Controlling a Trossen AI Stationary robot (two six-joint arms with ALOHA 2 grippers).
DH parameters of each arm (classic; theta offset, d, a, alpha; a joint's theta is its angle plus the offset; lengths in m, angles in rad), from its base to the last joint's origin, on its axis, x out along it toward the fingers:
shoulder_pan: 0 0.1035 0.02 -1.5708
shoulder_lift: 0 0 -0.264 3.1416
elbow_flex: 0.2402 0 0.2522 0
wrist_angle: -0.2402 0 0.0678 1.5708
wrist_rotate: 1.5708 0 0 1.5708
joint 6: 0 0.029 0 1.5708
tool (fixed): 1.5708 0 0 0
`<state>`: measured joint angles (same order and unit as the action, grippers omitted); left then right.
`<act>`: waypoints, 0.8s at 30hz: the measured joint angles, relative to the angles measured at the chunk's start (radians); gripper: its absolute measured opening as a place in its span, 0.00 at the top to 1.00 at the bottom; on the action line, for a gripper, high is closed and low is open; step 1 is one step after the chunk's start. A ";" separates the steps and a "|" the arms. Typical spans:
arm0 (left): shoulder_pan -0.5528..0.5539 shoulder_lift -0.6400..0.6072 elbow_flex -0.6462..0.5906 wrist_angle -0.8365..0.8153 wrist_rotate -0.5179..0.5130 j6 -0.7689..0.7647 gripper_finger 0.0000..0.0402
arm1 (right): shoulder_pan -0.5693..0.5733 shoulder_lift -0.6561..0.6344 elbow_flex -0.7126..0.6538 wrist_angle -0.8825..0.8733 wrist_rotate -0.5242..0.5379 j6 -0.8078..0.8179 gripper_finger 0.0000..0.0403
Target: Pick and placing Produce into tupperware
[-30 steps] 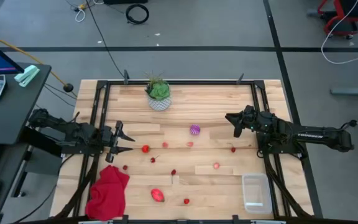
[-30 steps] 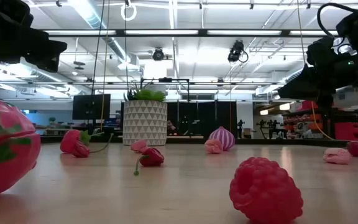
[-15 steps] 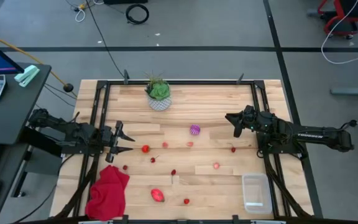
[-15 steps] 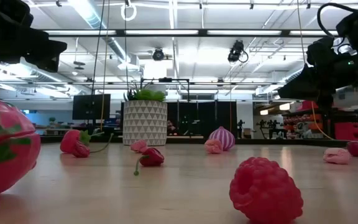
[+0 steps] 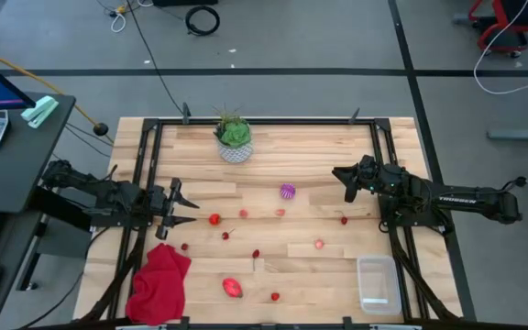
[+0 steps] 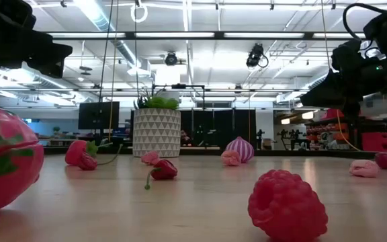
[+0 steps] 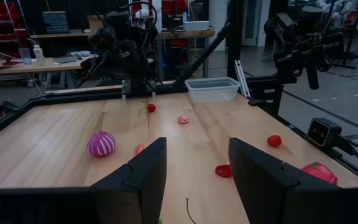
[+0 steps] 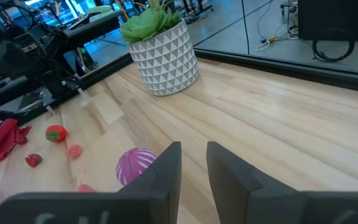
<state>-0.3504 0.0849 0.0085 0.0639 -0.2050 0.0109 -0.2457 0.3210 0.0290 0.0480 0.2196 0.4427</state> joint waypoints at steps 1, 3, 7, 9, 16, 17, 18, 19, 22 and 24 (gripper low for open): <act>0.000 0.000 0.000 0.000 0.000 0.000 0.55 | 0.000 0.000 0.000 0.000 0.000 0.000 0.79; 0.000 0.000 0.000 0.000 0.000 0.000 0.55 | 0.000 0.000 0.000 0.000 0.000 0.000 0.79; 0.000 0.000 0.000 0.000 0.000 0.000 0.55 | 0.000 0.000 0.000 0.000 0.000 0.000 0.79; 0.000 0.000 0.000 0.000 0.000 0.000 0.55 | 0.000 0.000 0.000 0.000 0.000 0.000 0.79; 0.000 0.000 0.000 0.000 0.000 0.000 0.56 | 0.000 0.000 0.000 0.000 0.000 0.000 0.79; 0.000 0.000 0.000 0.000 0.000 0.000 0.56 | 0.000 0.000 0.000 0.000 0.000 0.000 0.79; 0.000 0.000 0.000 0.000 0.000 0.000 0.55 | 0.000 0.000 0.000 0.000 0.000 0.000 0.79; 0.000 0.000 0.000 0.000 0.000 0.000 0.55 | 0.000 0.000 0.000 0.000 0.000 0.000 0.79; 0.000 0.000 0.000 0.000 0.000 0.001 0.55 | 0.000 0.000 0.000 0.000 0.000 0.000 0.79; 0.000 0.000 0.000 0.000 0.000 0.001 0.56 | 0.000 0.000 0.000 0.000 0.000 0.000 0.79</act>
<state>-0.3504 0.0849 0.0082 0.0639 -0.2052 0.0120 -0.2458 0.3210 0.0292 0.0482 0.2195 0.4427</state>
